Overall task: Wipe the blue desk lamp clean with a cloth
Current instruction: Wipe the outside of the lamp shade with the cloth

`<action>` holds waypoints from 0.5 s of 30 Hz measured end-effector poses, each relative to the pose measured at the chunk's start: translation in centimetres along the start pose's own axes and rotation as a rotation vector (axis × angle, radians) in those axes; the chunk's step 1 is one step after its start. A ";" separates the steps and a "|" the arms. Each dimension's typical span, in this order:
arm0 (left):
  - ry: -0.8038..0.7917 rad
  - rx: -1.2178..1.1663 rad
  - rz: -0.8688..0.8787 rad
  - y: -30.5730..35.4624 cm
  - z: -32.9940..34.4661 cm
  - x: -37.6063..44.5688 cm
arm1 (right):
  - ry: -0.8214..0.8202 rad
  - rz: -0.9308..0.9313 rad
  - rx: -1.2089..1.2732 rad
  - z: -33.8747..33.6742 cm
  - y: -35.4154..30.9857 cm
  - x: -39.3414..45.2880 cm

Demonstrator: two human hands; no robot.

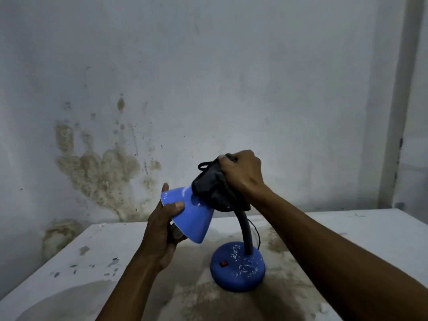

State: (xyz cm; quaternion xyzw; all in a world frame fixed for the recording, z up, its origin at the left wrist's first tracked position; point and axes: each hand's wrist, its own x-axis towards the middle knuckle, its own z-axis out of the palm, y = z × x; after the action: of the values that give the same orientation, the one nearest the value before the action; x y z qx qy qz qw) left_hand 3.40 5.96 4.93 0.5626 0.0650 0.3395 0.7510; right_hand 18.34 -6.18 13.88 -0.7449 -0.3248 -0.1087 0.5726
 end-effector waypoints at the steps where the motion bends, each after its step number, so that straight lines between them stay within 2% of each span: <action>1: 0.006 -0.001 -0.001 -0.1 0.2 0.0 | 0.040 0.052 0.070 -0.4 0.7 -0.4; 3: 0.015 0.002 0.006 -0.3 0.3 -0.1 | 0.107 0.076 0.208 -0.6 1.8 -1.9; 5: 0.025 0.011 0.010 -0.5 0.5 -0.2 | 0.187 0.004 0.299 -0.1 2.6 -3.8; 10: 0.053 0.038 0.010 -0.4 1.1 -0.7 | 0.339 -0.004 0.402 3.6 3.0 -8.9; 15: 0.064 0.029 0.028 -0.5 1.5 -0.9 | 0.329 0.022 0.478 4.9 2.5 -11.9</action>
State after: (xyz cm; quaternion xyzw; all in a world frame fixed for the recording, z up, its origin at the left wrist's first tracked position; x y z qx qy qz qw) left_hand 3.66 4.20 4.79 0.5629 0.0861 0.3666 0.7357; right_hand 9.73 -6.25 4.00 -0.5647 -0.2357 -0.1421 0.7780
